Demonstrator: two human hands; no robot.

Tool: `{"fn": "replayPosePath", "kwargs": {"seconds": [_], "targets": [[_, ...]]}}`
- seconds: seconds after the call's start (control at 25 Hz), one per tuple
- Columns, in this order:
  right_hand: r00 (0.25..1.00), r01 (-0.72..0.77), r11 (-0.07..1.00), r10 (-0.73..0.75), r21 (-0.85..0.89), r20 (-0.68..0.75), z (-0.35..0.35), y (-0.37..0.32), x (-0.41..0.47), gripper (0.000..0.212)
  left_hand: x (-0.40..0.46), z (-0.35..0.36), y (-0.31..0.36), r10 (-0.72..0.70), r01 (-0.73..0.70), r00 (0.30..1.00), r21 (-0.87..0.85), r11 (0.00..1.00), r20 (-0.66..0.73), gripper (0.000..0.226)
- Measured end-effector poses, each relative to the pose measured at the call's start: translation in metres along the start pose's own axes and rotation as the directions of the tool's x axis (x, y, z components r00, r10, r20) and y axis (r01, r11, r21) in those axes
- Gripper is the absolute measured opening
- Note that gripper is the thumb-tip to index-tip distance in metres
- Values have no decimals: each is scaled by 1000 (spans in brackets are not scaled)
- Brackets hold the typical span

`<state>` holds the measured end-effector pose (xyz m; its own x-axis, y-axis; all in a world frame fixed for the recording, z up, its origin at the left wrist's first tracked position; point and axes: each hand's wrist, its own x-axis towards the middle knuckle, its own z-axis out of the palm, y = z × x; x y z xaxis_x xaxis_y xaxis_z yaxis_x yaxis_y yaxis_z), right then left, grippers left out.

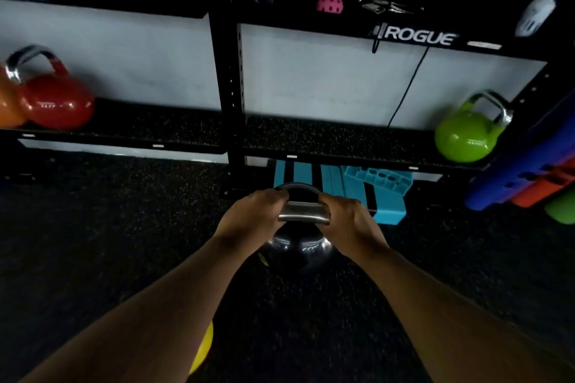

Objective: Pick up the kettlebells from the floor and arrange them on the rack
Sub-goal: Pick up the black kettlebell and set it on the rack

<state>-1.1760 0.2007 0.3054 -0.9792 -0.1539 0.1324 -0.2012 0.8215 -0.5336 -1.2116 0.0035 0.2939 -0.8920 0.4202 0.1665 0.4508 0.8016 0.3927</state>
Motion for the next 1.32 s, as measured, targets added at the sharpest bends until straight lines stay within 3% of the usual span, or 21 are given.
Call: {"fn": "replayPosePath", "kwargs": {"seconds": [0.16, 0.32, 0.48, 0.68, 0.84, 0.96, 1.04, 1.2, 1.32], "targets": [[1000, 17, 999, -16, 40, -26, 1, 38, 106, 14, 100, 4, -37, -39, 37, 998, -33, 999, -41, 8], [999, 31, 998, -30, 47, -16, 6, 83, 210, 19, 191, 10, -63, -45, 40, 992, -41, 998, -117, 40], [998, 56, 998, -56, 1, -39, 11, 128, 295, 30, 273, 24, -88, -84, 83, 982, -14, 996, -167, 57], [996, 49, 998, -53, -46, -73, 16, 160, 381, 34, 366, 44, -131, -100, 104, 989, 31, 994, -106, 22], [999, -9, 999, 7, -41, -51, 25, 182, 424, 34, 414, 63, -148, -82, 85, 994, 49, 995, -71, 23], [997, -44, 999, 43, -17, -56, 28, 191, 446, 21, 438, 77, -156, -107, 110, 993, 45, 993, -54, 18], [996, -60, 998, 60, 10, -61, 26, 193, 463, 28, 454, 77, -163, -108, 110, 993, 36, 993, -43, 16], [990, -138, 990, 138, 15, -38, 27, 199, 480, 11, 472, 81, -174, -118, 118, 993, -101, 988, 7, 21], [974, -214, 976, 216, 38, -68, 30, 205, 488, 13, 480, 90, -174, -141, 140, 990, -171, 975, 4, 24]]}}
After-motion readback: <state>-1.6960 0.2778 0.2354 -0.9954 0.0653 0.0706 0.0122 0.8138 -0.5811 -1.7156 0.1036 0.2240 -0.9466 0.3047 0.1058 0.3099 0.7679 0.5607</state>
